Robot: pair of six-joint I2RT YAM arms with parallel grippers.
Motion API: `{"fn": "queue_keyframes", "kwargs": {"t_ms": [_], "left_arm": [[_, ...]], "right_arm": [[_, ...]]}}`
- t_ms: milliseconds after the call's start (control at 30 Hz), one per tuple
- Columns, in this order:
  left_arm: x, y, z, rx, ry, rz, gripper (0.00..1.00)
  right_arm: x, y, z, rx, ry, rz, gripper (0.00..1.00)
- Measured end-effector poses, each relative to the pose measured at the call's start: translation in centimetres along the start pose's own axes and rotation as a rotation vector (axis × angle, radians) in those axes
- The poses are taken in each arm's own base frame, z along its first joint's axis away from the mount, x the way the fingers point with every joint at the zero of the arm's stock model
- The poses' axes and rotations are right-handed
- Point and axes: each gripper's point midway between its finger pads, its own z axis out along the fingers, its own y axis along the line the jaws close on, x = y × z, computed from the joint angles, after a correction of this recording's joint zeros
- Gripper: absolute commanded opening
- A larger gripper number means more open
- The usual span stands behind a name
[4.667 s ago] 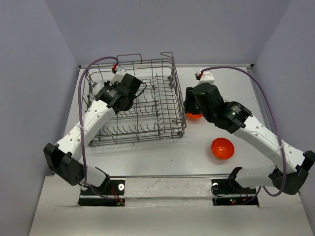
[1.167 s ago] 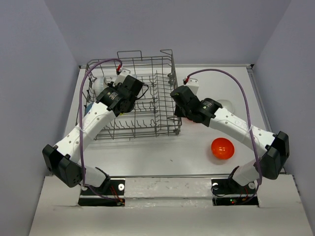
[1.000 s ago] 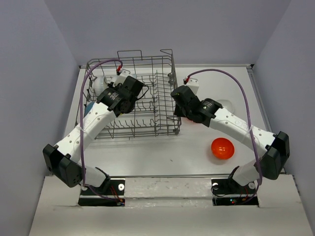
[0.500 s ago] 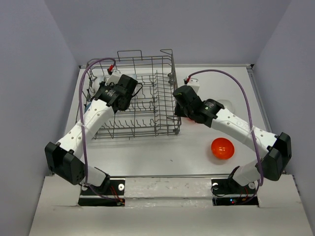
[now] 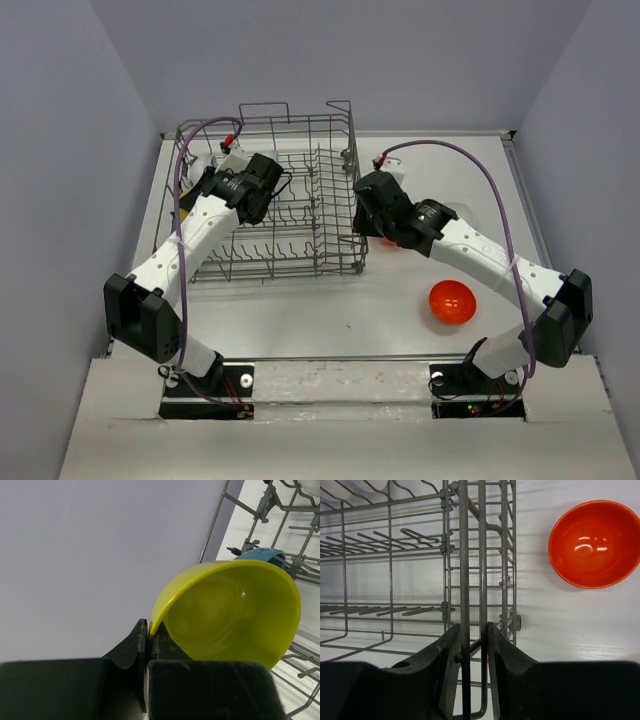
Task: Load the bowls into the dish rack
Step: Insert the bowl into the dish rack.
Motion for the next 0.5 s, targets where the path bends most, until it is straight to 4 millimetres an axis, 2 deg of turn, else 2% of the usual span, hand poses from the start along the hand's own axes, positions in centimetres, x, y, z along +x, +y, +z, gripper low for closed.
{"fn": "queue_keyframes", "kwargs": {"t_ms": [167,367,500], "left_arm": [[0.5,-0.6,0.4,-0.020,0.012,0.050,0.00],[0.7,-1.2,0.6,-0.031,0.020,0.083,0.00],[0.7,-1.8,0.8,-0.038,0.024,0.107,0.00]], "right_arm": [[-0.5,0.4,-0.9,-0.035,-0.002,0.017,0.35],[-2.3,1.6,-3.4,-0.131,-0.047,0.057,0.35],[-2.6,1.7,-3.9,-0.143,-0.053,0.060,0.35]]}}
